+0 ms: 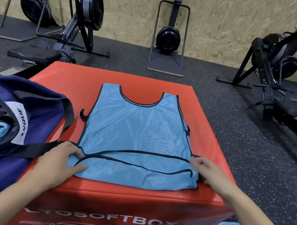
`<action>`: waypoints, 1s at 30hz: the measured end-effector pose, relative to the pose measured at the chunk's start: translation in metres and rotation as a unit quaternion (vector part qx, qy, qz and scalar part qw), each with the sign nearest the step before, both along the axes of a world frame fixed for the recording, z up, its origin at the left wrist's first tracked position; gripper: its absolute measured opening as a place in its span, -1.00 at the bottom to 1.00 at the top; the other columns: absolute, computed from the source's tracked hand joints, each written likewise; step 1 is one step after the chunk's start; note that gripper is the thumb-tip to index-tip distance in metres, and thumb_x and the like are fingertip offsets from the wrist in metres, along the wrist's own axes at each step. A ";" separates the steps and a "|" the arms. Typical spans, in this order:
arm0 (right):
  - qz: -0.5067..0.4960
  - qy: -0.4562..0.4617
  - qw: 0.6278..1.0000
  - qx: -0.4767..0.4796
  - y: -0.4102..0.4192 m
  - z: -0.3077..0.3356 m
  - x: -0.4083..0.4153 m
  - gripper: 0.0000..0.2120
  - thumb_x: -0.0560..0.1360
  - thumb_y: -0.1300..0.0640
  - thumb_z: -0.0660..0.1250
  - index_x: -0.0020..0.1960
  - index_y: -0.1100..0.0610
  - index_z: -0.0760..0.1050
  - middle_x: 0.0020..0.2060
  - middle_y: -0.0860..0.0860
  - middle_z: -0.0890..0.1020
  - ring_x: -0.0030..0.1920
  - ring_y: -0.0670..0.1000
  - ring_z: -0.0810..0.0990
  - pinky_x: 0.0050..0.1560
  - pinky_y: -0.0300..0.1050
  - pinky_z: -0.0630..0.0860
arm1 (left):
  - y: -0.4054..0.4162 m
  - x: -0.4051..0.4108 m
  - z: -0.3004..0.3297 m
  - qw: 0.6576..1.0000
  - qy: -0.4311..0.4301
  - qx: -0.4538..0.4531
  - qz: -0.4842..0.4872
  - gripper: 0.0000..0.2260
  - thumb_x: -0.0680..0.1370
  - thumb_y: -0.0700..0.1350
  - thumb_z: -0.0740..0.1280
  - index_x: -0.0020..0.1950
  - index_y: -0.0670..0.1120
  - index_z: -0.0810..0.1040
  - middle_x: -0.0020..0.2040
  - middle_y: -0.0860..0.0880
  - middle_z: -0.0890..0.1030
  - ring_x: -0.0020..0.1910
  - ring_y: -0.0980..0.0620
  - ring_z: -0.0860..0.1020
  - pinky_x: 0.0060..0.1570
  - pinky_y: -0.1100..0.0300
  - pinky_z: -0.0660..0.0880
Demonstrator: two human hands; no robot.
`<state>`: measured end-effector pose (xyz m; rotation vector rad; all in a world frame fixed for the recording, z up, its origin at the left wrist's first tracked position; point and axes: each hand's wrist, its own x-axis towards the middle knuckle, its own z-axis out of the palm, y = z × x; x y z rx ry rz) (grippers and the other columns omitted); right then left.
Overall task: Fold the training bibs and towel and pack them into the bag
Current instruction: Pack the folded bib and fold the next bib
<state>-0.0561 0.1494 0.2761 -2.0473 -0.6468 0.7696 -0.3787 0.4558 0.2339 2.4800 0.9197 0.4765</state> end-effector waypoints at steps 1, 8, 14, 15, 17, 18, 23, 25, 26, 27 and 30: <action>0.039 -0.050 0.998 -0.028 -0.003 -0.005 0.000 -0.68 0.46 -0.21 0.46 0.07 -0.03 0.58 -0.11 -0.09 0.65 -0.18 -0.17 0.53 -0.14 -0.28 0.41 | -0.001 0.001 -0.001 1.000 -0.002 0.006 0.003 -0.76 0.38 0.03 0.59 -0.23 0.21 0.52 -0.10 0.18 0.57 -0.06 0.18 0.55 -0.04 0.03 0.52; -0.004 -0.129 0.989 0.067 0.004 -0.029 0.013 -0.94 0.55 0.21 0.41 -0.08 0.07 0.61 -0.26 -0.12 0.70 -0.19 -0.08 0.64 -0.12 -0.24 0.49 | 0.011 0.005 -0.005 0.987 -0.115 -0.089 0.072 -0.90 0.54 -0.12 0.43 -0.17 -0.02 0.59 -0.28 0.02 0.65 -0.19 -0.06 0.64 -0.07 0.09 0.55; -0.056 -0.149 0.985 0.067 0.018 -0.037 0.014 -0.83 0.53 0.21 0.42 -0.05 0.04 0.43 -0.37 -0.01 0.63 -0.43 -0.09 0.44 -0.36 -0.16 0.39 | 0.008 0.002 -0.005 0.979 -0.127 -0.143 0.070 -0.75 0.53 -0.24 0.43 -0.05 0.10 0.48 -0.17 -0.02 0.65 -0.19 -0.15 0.63 -0.06 0.01 0.56; -0.057 -0.155 0.984 0.069 0.019 -0.037 0.014 -0.82 0.55 0.20 0.41 -0.08 0.04 0.41 -0.43 -0.03 0.59 -0.45 -0.07 0.39 -0.38 -0.14 0.35 | 0.007 0.002 -0.003 0.981 -0.119 -0.140 0.059 -0.75 0.54 -0.24 0.42 -0.04 0.10 0.47 -0.17 -0.02 0.65 -0.19 -0.16 0.62 -0.04 -0.02 0.55; -0.044 -0.142 0.985 0.084 0.020 -0.031 0.012 -0.87 0.59 0.18 0.35 -0.08 0.07 0.41 -0.50 -0.06 0.52 -0.48 -0.09 0.31 -0.44 -0.21 0.27 | 0.006 0.003 0.002 0.987 -0.102 -0.127 0.017 -0.78 0.55 -0.23 0.39 -0.03 0.11 0.50 -0.13 0.02 0.64 -0.14 -0.07 0.61 0.01 0.02 0.52; -0.030 -0.125 0.987 0.094 0.019 -0.024 0.011 -0.90 0.61 0.15 0.32 -0.06 0.06 0.44 -0.51 -0.08 0.49 -0.49 -0.11 0.29 -0.46 -0.25 0.24 | 0.005 0.004 0.005 0.989 -0.090 -0.118 -0.014 -0.79 0.55 -0.22 0.39 -0.03 0.12 0.53 -0.11 0.05 0.64 -0.10 0.03 0.60 0.05 0.09 0.49; 0.152 -0.149 0.977 0.002 0.002 -0.006 0.006 -0.90 0.55 0.04 0.42 0.04 -0.08 0.67 -0.10 -0.18 0.67 -0.09 -0.25 0.57 -0.07 -0.40 0.38 | -0.001 0.004 0.011 0.995 0.001 -0.072 -0.072 -0.76 0.56 -0.16 0.42 -0.08 0.22 0.69 -0.16 0.06 0.53 -0.06 0.23 0.50 -0.09 0.47 0.32; 0.178 -0.215 0.958 -0.069 -0.002 -0.013 0.008 -0.87 0.49 0.08 0.49 -0.03 -0.15 0.69 -0.12 -0.18 0.63 -0.04 -0.26 0.57 -0.03 -0.38 0.36 | -0.002 0.005 0.012 0.995 -0.002 -0.081 -0.066 -0.72 0.56 -0.21 0.41 -0.05 0.21 0.69 -0.13 0.17 0.59 -0.04 0.26 0.51 -0.04 0.47 0.32; 0.163 -0.228 0.957 -0.072 0.000 -0.016 0.009 -0.80 0.48 0.16 0.49 -0.08 -0.17 0.68 -0.15 -0.21 0.64 -0.06 -0.28 0.57 -0.05 -0.38 0.36 | -0.002 0.006 0.013 0.995 -0.014 -0.076 -0.061 -0.69 0.55 -0.25 0.40 -0.03 0.21 0.70 -0.10 0.22 0.63 0.00 0.31 0.52 -0.01 0.50 0.32; 0.129 -0.230 0.963 -0.057 0.001 -0.017 0.010 -0.70 0.48 0.26 0.45 -0.11 -0.17 0.67 -0.18 -0.24 0.66 -0.11 -0.31 0.58 -0.08 -0.38 0.37 | -0.001 0.006 0.014 0.996 -0.033 -0.068 -0.054 -0.66 0.55 -0.28 0.39 -0.02 0.21 0.69 -0.08 0.27 0.65 0.03 0.38 0.52 0.01 0.53 0.32; -0.019 -0.214 0.975 0.048 0.007 0.001 0.004 -0.54 0.48 0.49 0.24 -0.15 -0.04 0.67 -0.24 -0.16 0.71 -0.29 -0.23 0.60 -0.27 -0.43 0.39 | 0.003 0.004 0.028 0.992 -0.111 -0.063 -0.017 -0.61 0.55 -0.35 0.36 0.01 0.18 0.70 -0.10 0.37 0.66 0.00 0.39 0.57 -0.03 0.55 0.37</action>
